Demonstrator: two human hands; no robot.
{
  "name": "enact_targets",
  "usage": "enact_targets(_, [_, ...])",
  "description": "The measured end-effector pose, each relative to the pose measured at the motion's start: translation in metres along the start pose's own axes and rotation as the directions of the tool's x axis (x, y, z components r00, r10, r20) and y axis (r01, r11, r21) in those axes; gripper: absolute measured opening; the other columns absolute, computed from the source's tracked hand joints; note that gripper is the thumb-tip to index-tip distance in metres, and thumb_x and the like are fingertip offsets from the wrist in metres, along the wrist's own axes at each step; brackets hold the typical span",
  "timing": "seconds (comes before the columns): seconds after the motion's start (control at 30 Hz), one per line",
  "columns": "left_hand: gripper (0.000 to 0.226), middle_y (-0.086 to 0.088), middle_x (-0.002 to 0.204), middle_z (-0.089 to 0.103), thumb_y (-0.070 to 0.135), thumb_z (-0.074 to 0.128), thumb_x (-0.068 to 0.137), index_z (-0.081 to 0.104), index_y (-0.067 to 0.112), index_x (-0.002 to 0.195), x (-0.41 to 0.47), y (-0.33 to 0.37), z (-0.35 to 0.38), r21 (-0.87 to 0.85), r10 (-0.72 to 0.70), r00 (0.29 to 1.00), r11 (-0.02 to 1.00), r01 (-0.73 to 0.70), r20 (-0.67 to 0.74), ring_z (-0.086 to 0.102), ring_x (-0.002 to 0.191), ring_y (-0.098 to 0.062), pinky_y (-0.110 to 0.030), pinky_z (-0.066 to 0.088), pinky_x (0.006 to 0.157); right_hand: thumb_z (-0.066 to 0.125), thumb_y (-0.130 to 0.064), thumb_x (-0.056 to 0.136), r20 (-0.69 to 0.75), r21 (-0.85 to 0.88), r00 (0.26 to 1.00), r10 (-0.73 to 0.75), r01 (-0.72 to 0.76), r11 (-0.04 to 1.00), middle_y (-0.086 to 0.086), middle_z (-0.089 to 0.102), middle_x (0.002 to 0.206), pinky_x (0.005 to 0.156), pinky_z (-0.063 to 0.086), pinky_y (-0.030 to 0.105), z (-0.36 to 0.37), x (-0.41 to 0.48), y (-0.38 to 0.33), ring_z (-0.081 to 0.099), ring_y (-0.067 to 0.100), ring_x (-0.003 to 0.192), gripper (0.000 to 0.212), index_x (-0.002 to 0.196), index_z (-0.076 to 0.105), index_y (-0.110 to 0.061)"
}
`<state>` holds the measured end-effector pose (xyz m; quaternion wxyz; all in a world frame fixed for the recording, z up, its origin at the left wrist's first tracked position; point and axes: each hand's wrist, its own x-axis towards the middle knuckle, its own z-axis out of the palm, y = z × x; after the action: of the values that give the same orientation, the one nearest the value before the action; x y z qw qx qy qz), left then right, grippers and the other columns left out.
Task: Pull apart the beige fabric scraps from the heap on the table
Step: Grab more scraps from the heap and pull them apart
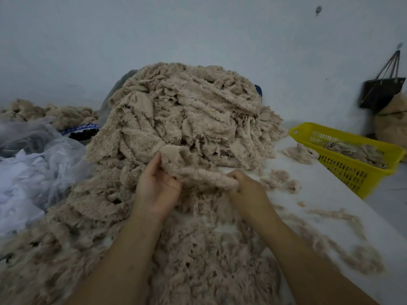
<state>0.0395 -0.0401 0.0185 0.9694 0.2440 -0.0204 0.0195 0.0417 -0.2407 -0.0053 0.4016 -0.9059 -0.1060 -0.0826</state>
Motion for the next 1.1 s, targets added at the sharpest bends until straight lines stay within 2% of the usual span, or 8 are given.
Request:
enact_targets(0.13, [0.035, -0.013, 0.121, 0.070, 0.023, 0.049, 0.101, 0.060, 0.008, 0.131, 0.006, 0.005, -0.005, 0.025, 0.021, 0.997, 1.000, -0.019, -0.077, 0.070, 0.106, -0.024, -0.036, 0.058, 0.087, 0.050, -0.004, 0.097, -0.201, 0.299, 0.973, 0.110, -0.045, 0.953, -0.005, 0.057, 0.069, 0.038, 0.028, 0.014, -0.009, 0.001, 0.005, 0.044, 0.002, 0.041, 0.031, 0.117, 0.059, -0.025])
enact_targets(0.23, [0.034, -0.013, 0.124, 0.069, 0.029, 0.053, 0.101, 0.062, 0.014, 0.130, 0.002, -0.007, 0.005, 0.348, 0.007, 0.994, 0.937, 0.031, -0.108, 0.070, 0.100, -0.024, -0.033, 0.060, 0.068, 0.043, 0.001, 0.098, -0.180, 0.446, 0.974, 0.140, -0.046, 0.894, -0.009, 0.060, 0.058, 0.039, 0.033, 0.015, -0.010, -0.001, 0.000, 0.044, 0.003, 0.038, 0.043, 0.119, 0.061, -0.032])
enact_targets(0.37, [0.051, 0.008, 0.111, 0.071, 0.088, 0.059, 0.064, 0.065, 0.054, 0.102, -0.013, -0.025, 0.011, 0.942, 0.017, 0.998, 0.329, -0.070, 0.068, 0.069, 0.096, -0.013, -0.033, 0.058, 0.077, 0.042, 0.006, 0.093, -0.160, 0.548, 0.985, 0.068, 0.031, 0.836, -0.016, 0.069, 0.089, 0.047, 0.051, 0.026, -0.009, -0.005, -0.009, 0.064, 0.010, 0.062, 0.062, 0.096, 0.067, -0.050])
enact_targets(0.43, [0.027, 0.023, 0.100, 0.071, 0.078, 0.067, 0.069, 0.060, 0.064, 0.090, -0.015, -0.034, 0.010, 0.977, -0.057, 0.983, 0.136, -0.164, 0.174, 0.067, 0.089, 0.003, -0.017, 0.055, 0.069, 0.047, 0.004, 0.091, -0.158, 0.528, 0.987, 0.015, 0.071, 0.846, -0.028, 0.064, 0.102, 0.060, 0.056, 0.022, -0.009, -0.006, -0.011, 0.063, 0.000, 0.083, 0.063, 0.092, 0.064, -0.056])
enact_targets(0.6, [0.024, 0.034, 0.090, 0.069, 0.031, 0.064, 0.096, 0.062, 0.054, 0.092, -0.009, -0.033, 0.005, 0.966, -0.001, 0.978, 0.157, -0.207, 0.210, 0.065, 0.080, 0.012, -0.006, 0.049, 0.065, 0.047, -0.004, 0.095, -0.192, 0.461, 0.980, -0.046, 0.132, 0.877, -0.033, 0.051, 0.129, 0.080, 0.049, 0.029, -0.008, -0.006, -0.008, 0.057, 0.002, 0.094, 0.055, 0.109, 0.058, -0.056])
enact_targets(0.8, [0.034, -0.004, 0.088, 0.073, 0.014, 0.057, 0.098, 0.077, 0.038, 0.083, -0.008, -0.025, 0.004, 0.828, 0.023, 1.000, 0.561, -0.002, -0.014, 0.061, 0.077, -0.024, -0.039, 0.049, 0.080, 0.041, -0.021, 0.105, -0.182, 0.440, 0.982, -0.053, 0.129, 0.889, -0.054, 0.031, 0.122, 0.084, 0.040, 0.009, -0.009, -0.004, -0.007, 0.044, -0.020, 0.116, 0.048, 0.147, 0.037, -0.044])
enact_targets(0.9, [0.025, -0.009, 0.067, 0.055, 0.009, 0.048, 0.098, 0.065, 0.010, 0.080, -0.007, -0.022, 0.001, 0.755, 0.004, 0.999, 0.655, 0.032, -0.046, 0.049, 0.058, -0.023, -0.033, 0.040, 0.061, 0.041, -0.030, 0.106, -0.166, 0.466, 0.985, -0.057, 0.129, 0.875, -0.032, 0.036, 0.135, 0.083, 0.041, 0.012, -0.008, -0.004, -0.008, 0.048, -0.015, 0.115, 0.040, 0.137, 0.038, -0.055])
enact_targets(1.1, [0.025, -0.018, 0.104, 0.069, 0.016, 0.046, 0.095, 0.068, 0.003, 0.090, -0.007, -0.029, 0.004, 0.744, -0.007, 1.000, 0.668, 0.015, -0.014, 0.065, 0.085, -0.036, -0.036, 0.052, 0.073, 0.044, -0.068, 0.093, 0.048, 0.508, 0.994, -0.102, 0.064, 0.859, -0.042, 0.061, 0.101, 0.071, 0.043, 0.003, -0.001, -0.010, -0.016, 0.056, -0.022, 0.090, 0.015, 0.102, 0.056, -0.067])
